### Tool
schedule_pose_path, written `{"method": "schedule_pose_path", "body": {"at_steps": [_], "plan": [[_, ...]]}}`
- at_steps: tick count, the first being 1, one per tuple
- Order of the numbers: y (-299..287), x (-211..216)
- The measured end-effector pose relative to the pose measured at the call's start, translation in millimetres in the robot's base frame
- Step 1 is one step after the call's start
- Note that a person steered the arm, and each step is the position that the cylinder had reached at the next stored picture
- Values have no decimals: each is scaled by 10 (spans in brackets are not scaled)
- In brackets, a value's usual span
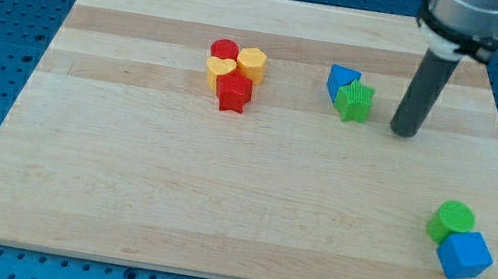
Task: Move the blue triangle to the left of the green star
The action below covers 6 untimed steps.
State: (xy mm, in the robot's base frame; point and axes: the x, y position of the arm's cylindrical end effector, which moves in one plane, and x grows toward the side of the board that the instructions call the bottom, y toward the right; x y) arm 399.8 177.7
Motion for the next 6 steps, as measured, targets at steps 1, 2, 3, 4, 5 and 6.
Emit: {"method": "schedule_pose_path", "body": {"at_steps": [1,2,3,4,5,6], "plan": [[3,-356],[-338,-498],[-691,-631],[-923,-631],[-928,-614],[-928,-513]]}}
